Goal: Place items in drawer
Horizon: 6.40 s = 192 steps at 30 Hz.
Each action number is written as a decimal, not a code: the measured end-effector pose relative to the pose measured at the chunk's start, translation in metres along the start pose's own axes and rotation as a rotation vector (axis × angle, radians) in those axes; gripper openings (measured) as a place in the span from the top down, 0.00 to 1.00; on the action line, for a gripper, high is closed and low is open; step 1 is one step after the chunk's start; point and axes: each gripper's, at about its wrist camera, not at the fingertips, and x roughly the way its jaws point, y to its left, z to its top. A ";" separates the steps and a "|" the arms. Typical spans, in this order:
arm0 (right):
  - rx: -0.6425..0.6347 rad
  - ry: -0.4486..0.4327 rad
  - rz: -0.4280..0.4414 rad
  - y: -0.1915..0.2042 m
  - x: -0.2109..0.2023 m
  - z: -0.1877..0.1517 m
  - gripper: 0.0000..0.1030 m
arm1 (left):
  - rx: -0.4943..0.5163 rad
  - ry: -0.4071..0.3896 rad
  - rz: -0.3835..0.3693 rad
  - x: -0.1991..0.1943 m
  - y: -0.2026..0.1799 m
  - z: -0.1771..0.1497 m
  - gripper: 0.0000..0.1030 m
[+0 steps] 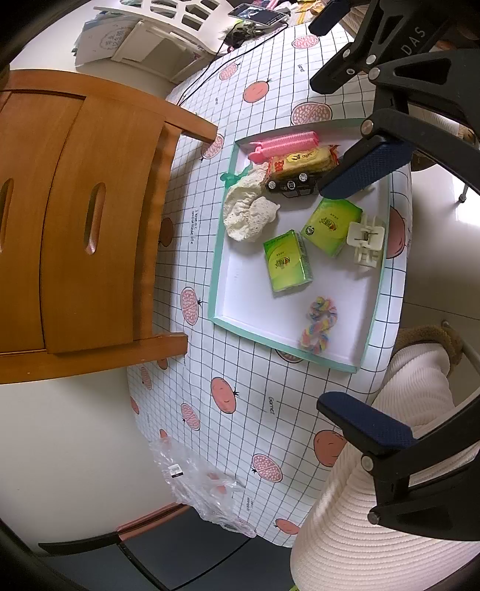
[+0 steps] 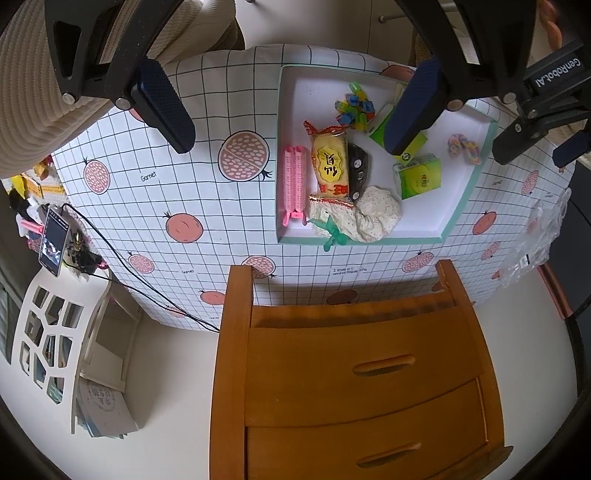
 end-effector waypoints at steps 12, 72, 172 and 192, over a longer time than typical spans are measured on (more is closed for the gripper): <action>0.004 0.005 -0.003 -0.002 0.001 0.000 0.00 | -0.002 0.005 -0.002 0.001 0.001 0.000 0.00; 0.055 -0.159 0.153 -0.055 0.072 0.210 0.00 | -0.101 -0.144 -0.234 0.085 0.066 0.222 0.00; -0.041 -0.254 0.191 -0.025 0.064 0.157 0.00 | -0.006 -0.276 -0.288 0.064 0.085 0.193 0.00; -0.023 0.076 0.203 0.004 0.087 0.074 0.00 | 0.032 0.124 -0.164 0.102 0.016 0.081 0.00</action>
